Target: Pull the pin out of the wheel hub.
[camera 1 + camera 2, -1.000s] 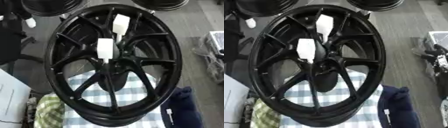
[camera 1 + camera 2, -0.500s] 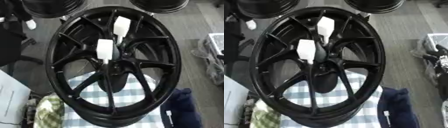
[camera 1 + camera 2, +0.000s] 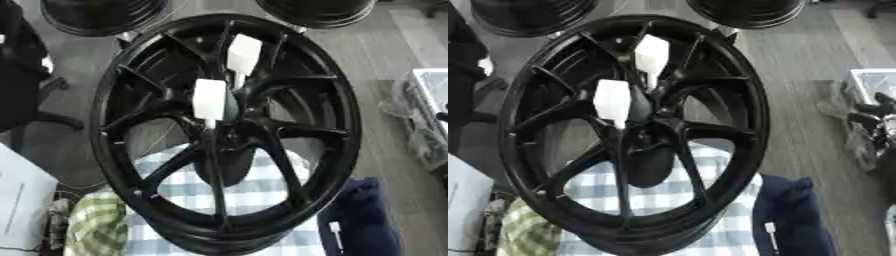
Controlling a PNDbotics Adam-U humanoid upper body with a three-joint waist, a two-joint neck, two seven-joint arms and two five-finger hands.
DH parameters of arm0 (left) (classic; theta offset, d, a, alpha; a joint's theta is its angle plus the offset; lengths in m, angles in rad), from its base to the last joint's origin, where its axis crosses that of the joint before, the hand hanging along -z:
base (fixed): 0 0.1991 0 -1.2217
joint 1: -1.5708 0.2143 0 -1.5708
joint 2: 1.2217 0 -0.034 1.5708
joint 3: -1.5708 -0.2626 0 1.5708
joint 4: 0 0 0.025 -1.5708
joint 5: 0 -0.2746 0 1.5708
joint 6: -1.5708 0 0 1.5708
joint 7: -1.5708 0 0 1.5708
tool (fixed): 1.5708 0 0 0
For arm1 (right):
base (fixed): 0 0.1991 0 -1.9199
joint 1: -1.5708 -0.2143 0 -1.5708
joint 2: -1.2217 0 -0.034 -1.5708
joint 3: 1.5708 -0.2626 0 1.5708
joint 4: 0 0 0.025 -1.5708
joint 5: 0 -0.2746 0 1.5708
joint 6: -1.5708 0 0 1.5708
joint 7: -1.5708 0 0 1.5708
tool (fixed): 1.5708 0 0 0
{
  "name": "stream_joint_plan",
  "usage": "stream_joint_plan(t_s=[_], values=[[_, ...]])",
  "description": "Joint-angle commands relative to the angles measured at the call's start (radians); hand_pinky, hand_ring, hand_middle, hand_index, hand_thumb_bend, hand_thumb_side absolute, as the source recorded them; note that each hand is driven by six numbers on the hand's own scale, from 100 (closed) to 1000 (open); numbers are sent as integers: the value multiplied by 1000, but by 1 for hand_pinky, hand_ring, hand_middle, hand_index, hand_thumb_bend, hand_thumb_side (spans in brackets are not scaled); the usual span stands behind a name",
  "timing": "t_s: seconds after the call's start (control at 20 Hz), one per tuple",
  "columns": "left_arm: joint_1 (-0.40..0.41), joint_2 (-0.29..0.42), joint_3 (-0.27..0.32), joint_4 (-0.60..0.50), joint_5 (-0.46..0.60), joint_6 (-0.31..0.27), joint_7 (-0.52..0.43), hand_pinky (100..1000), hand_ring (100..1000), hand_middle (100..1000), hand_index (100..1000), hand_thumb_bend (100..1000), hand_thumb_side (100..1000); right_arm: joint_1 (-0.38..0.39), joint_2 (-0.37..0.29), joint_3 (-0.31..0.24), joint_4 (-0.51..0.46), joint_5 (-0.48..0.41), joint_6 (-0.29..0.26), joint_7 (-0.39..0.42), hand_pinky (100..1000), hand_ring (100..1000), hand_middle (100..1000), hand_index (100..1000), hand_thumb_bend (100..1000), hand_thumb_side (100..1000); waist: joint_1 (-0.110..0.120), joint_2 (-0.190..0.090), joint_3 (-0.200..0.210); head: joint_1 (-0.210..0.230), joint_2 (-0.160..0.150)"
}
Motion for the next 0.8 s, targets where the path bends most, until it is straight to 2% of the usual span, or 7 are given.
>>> stream_joint_plan(t_s=[0.05,0.4,0.8], values=[[-5,-83,-6,-70,70,52,126,740,751,645,730,100,760,-6,-11,1,-22,-9,-2,5,995,768,722,884,100,671,-3,-12,-4,10,-15],[43,-303,-19,-168,101,130,248,732,750,648,724,100,811,-22,-11,10,-25,-20,-3,12,994,769,722,884,100,664,-12,-2,-20,22,-27],[102,-396,-20,-196,108,170,285,731,750,650,720,100,836,-38,-12,15,-21,-24,2,22,993,769,722,884,100,668,-11,4,-24,29,-32]])
